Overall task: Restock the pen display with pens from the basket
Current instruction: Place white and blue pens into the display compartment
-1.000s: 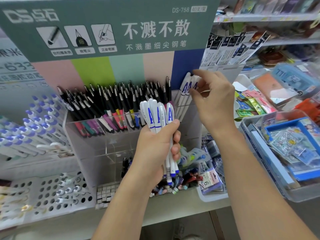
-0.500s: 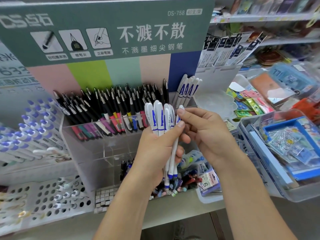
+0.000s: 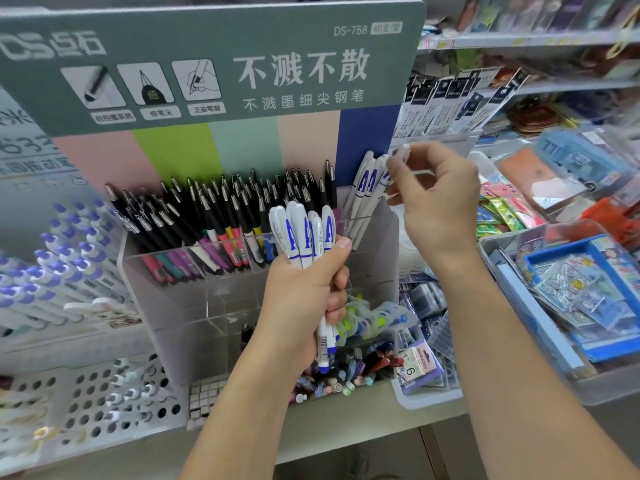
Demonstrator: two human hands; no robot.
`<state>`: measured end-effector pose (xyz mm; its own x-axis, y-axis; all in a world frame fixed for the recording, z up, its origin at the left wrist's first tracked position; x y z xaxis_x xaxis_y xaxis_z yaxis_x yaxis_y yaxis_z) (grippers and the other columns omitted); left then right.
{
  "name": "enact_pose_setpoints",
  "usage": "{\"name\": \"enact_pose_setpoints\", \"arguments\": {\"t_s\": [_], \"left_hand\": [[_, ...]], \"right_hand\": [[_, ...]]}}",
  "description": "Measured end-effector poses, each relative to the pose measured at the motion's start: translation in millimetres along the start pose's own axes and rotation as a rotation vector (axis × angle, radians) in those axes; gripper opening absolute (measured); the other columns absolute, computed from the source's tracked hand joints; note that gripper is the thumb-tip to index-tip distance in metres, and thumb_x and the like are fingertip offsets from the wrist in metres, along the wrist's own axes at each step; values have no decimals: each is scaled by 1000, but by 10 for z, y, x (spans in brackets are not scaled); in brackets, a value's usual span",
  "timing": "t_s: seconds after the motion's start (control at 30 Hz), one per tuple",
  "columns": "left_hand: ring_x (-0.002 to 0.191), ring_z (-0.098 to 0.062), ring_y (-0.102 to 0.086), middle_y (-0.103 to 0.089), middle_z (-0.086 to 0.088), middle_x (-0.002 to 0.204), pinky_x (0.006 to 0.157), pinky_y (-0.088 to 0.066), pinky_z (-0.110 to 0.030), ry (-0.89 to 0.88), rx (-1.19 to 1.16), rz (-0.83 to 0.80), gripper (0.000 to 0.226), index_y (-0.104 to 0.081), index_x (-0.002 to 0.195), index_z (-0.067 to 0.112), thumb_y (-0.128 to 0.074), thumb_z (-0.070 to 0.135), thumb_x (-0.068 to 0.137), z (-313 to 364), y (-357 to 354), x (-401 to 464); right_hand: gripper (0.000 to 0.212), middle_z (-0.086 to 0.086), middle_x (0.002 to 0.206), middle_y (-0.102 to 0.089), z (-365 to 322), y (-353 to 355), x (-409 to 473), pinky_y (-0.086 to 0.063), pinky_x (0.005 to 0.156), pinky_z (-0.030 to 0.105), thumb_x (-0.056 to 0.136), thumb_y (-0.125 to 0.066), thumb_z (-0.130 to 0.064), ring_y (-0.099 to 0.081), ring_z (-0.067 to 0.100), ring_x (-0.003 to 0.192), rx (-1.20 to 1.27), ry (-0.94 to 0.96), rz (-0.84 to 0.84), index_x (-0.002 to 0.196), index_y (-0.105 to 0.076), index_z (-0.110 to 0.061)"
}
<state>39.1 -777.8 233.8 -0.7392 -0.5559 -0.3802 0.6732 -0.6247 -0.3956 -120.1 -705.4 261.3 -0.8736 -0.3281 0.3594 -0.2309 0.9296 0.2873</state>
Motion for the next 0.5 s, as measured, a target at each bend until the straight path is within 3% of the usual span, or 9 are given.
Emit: {"name": "enact_pose_setpoints", "arguments": {"t_s": [0.13,0.2,0.5], "left_hand": [[40,-9,-32,-50,0,56,36,-27,-17,7,-5,-7,12,-60,101,13,-67,20,94,11,2,-7],[39,-9,-32,-53,-1,57,35,-27,-18,15,-15,-6,12,-60,103,12,-65,20,95,18,10,-11],[39,-9,-37,-60,-4,60,36,-29,-17,6,-38,-6,16,-60,111,12,-61,22,98,25,-11,5]], "right_hand": [[21,-7,91,-64,143,-106,-37,-52,67,16,87,-79,-18,-62,-2,70,-111,105,39,107,-74,-19],[25,-3,97,-61,159,-138,-53,-50,67,13,84,-80,-12,-62,-3,73,-119,137,30,108,-74,-18],[38,-3,95,-56,119,-193,-102,-56,74,30,81,-81,-7,-61,13,75,-324,344,-21,117,-70,-11]]}}
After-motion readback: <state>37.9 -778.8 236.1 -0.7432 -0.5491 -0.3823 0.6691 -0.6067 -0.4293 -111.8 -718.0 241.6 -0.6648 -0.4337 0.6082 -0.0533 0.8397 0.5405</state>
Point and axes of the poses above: each hand's wrist, its own x-axis towards the middle knuckle, its own y-axis out of the back of the hand, z = x × y, the point moved 2 cm from there along x, towards the middle knuckle
